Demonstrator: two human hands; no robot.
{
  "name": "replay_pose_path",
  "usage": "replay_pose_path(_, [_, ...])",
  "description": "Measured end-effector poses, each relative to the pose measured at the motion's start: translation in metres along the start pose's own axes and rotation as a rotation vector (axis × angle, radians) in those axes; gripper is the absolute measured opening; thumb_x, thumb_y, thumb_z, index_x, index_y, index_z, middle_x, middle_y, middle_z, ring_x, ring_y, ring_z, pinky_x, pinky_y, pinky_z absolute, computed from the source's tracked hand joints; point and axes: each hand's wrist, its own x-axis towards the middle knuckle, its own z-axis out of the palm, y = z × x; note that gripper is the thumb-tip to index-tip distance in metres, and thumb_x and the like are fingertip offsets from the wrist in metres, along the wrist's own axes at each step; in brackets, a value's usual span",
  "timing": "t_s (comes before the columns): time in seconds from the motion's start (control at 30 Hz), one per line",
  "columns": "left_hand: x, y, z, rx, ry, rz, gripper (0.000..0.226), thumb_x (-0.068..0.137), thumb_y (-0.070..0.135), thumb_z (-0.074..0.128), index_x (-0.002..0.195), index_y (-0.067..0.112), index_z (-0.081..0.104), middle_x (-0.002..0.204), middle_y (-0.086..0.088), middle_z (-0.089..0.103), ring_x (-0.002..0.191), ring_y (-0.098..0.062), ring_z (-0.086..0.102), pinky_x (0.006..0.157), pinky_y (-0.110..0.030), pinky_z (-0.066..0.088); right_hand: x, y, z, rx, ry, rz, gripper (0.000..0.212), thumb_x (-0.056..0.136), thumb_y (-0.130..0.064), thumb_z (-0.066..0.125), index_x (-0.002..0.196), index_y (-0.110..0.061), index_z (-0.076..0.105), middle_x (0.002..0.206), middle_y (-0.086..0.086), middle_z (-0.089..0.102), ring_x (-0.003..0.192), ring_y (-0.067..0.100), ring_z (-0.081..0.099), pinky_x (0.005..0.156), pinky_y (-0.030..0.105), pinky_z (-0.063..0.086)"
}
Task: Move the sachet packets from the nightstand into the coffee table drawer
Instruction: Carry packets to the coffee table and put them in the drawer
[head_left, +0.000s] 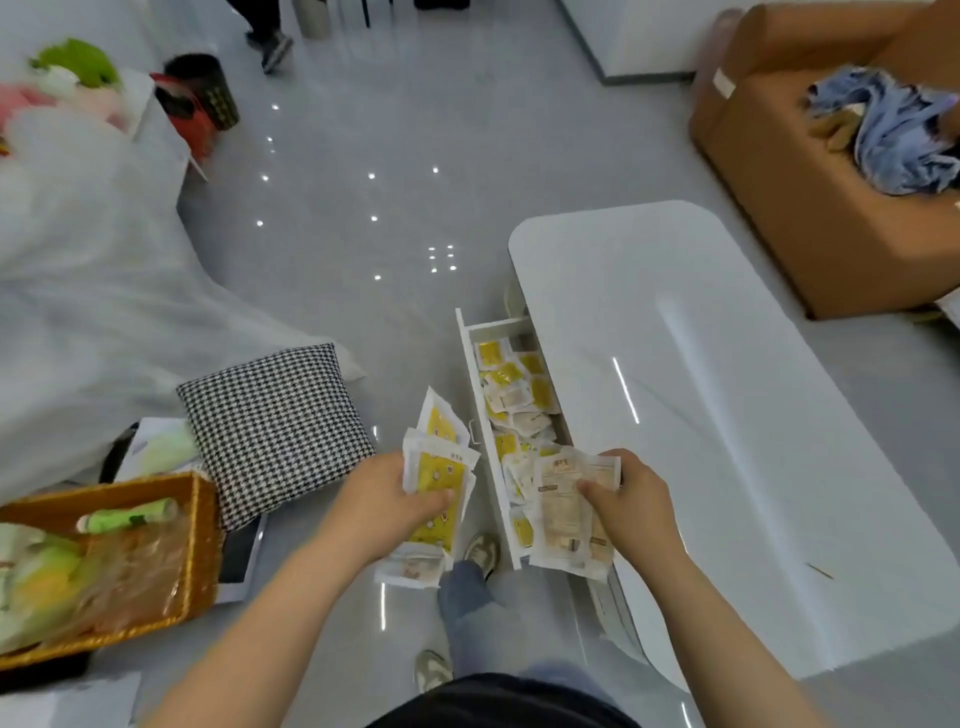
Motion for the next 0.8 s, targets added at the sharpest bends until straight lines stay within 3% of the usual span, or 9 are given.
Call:
replay_pose_path(0.1, [0.041,0.017,-0.008,0.064,-0.051,0.038,0.017,0.081,0.034,0.07,0.094,0.025,0.07,0.089,0.007,0.071,0.083,-0.007,0.066,0.079,-0.029,0.055,0.031,0.002,-0.002,0.022,0.052,0.045,0.013,0.086,-0.014,0.063,0.096,-0.02,0.056,0.083,-0.009,0.06,0.074,0.004,0.056,0.058,0.013,0.038])
replay_pose_path(0.33, [0.12,0.061,-0.015,0.232,-0.163,0.114,0.009,0.082,0.033,0.069,0.088,0.029,0.065,0.082,0.013,0.065,0.079,-0.007,0.062,0.06,-0.007,0.04,0.082,0.009,-0.01,0.018,0.121,0.151,0.013,0.087,-0.015,0.061,0.098,-0.016,0.055,0.089,0.0,0.061,0.079,0.016,0.057,0.057,0.016,0.038])
replay_pose_path(0.4, [0.139,0.073,-0.011,0.269,-0.19,0.131,0.01,0.082,0.032,0.07,0.09,0.029,0.063,0.086,0.01,0.066,0.081,-0.009,0.061,0.061,-0.01,0.041,0.089,0.013,-0.013,0.013,0.139,0.188,0.012,0.088,-0.015,0.06,0.098,-0.017,0.053,0.087,-0.002,0.059,0.078,0.016,0.055,0.056,0.015,0.037])
replay_pose_path(0.57, [0.177,0.095,0.004,0.324,-0.304,0.14,0.015,0.08,0.031,0.071,0.093,0.022,0.069,0.096,0.0,0.072,0.091,-0.017,0.067,0.083,-0.03,0.052,0.087,0.029,-0.013,0.079,0.22,0.328,0.012,0.088,-0.017,0.058,0.099,-0.016,0.056,0.087,-0.003,0.06,0.077,0.013,0.056,0.056,0.018,0.038])
replay_pose_path(0.7, [0.209,0.11,0.015,0.407,-0.388,0.19,0.014,0.081,0.033,0.07,0.093,0.026,0.068,0.092,0.006,0.068,0.087,-0.013,0.063,0.072,-0.022,0.044,0.094,0.039,-0.004,0.13,0.268,0.435,0.01,0.088,-0.016,0.056,0.097,-0.016,0.055,0.086,-0.002,0.061,0.073,0.01,0.055,0.056,0.019,0.039])
replay_pose_path(0.8, [0.227,0.117,0.016,0.447,-0.438,0.21,0.015,0.082,0.033,0.07,0.095,0.026,0.067,0.089,0.008,0.065,0.087,-0.013,0.062,0.074,-0.022,0.044,0.109,0.036,0.004,0.176,0.277,0.477,0.015,0.088,-0.015,0.056,0.103,-0.013,0.057,0.091,0.002,0.064,0.076,0.013,0.057,0.057,0.021,0.042])
